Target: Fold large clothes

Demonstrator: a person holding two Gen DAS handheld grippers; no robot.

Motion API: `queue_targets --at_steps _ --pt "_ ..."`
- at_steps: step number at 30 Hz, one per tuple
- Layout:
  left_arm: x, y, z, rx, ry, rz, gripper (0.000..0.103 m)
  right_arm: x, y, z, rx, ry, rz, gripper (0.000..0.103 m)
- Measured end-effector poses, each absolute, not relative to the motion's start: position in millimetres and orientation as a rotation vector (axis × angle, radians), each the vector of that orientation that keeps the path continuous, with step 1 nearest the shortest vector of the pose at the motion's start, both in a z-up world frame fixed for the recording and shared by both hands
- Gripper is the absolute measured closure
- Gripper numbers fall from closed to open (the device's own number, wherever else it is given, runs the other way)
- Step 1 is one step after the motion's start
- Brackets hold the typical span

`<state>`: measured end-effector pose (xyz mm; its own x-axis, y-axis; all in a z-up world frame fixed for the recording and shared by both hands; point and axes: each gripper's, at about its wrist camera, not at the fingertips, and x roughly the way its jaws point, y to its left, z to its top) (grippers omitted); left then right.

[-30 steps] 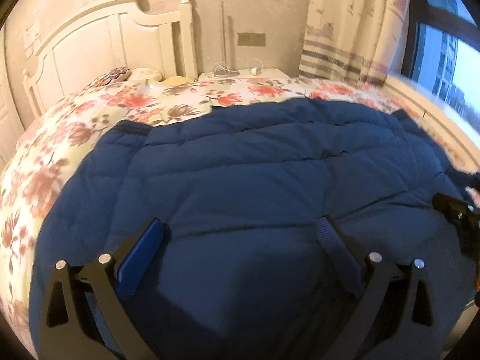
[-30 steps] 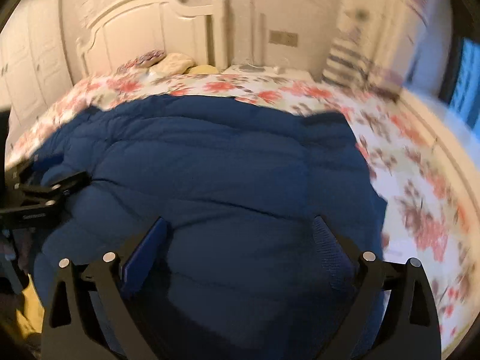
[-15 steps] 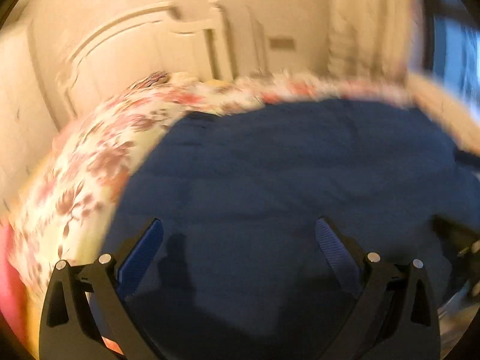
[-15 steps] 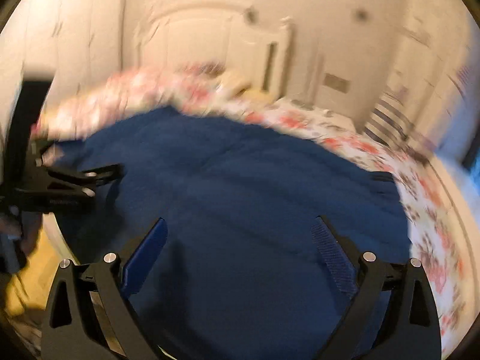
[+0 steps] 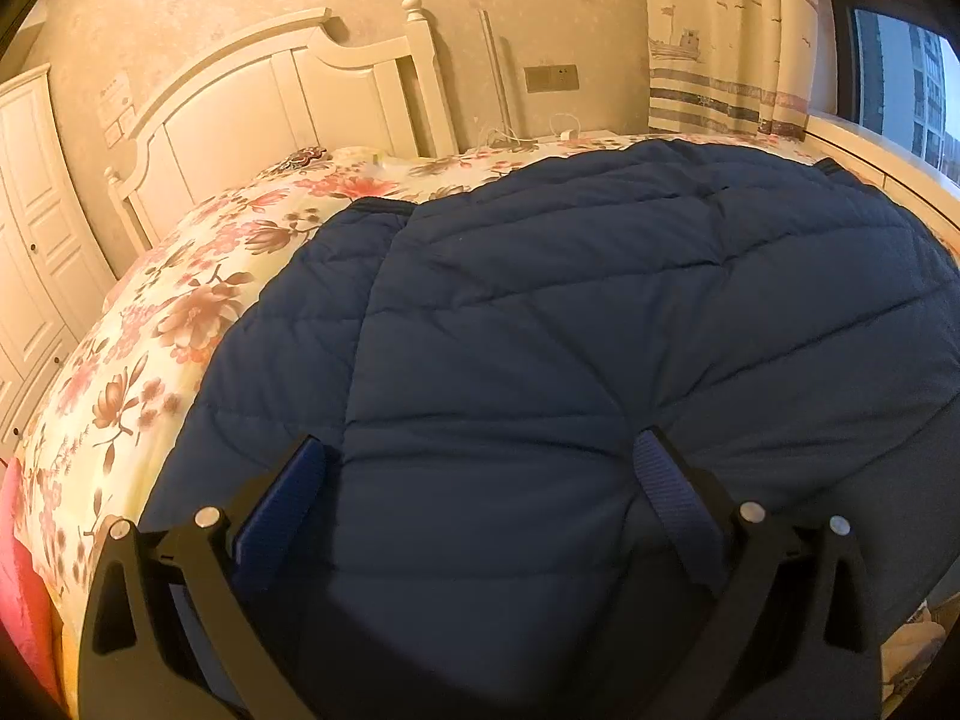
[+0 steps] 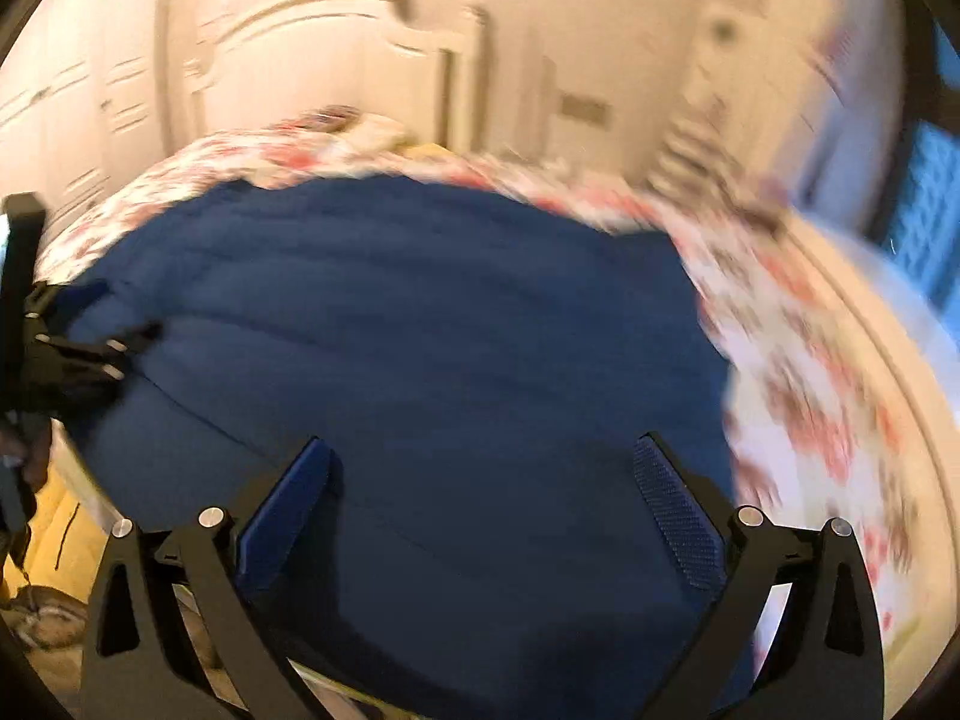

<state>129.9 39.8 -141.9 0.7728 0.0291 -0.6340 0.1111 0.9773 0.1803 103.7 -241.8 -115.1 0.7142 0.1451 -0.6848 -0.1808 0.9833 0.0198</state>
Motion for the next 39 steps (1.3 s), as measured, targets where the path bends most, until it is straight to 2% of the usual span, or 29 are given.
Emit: queue_targets --at_steps 2,8,15,18,22,27,34,39 --pt "129.5 40.1 -143.1 0.213 0.684 -0.044 0.002 99.7 -258.7 -122.0 0.023 0.757 0.201 0.005" --pt "129.4 40.1 -141.5 0.216 0.694 -0.042 0.002 102.3 -252.6 -117.0 0.009 0.774 0.176 0.005" --pt "101.0 31.0 -116.7 0.181 0.671 -0.078 0.003 89.1 -237.0 -99.9 0.038 0.716 0.197 0.005" --pt "84.6 7.1 -113.1 0.224 0.644 -0.142 0.002 80.1 -200.8 -95.0 -0.085 0.668 0.283 0.005" --pt "85.2 -11.3 -138.7 0.279 0.65 -0.148 0.002 78.7 -165.8 -119.9 -0.249 0.682 0.298 0.004" --pt "88.8 17.5 -132.4 0.188 0.682 -0.17 0.002 80.3 -182.9 -114.4 -0.227 0.714 0.308 0.005" --pt "79.7 110.1 -135.0 0.033 0.658 0.003 0.002 84.9 -267.6 -116.4 -0.021 0.72 0.178 0.005" --pt "81.4 114.8 -138.5 0.049 0.679 0.021 0.002 79.2 -313.0 -124.2 0.184 0.771 0.143 0.005"
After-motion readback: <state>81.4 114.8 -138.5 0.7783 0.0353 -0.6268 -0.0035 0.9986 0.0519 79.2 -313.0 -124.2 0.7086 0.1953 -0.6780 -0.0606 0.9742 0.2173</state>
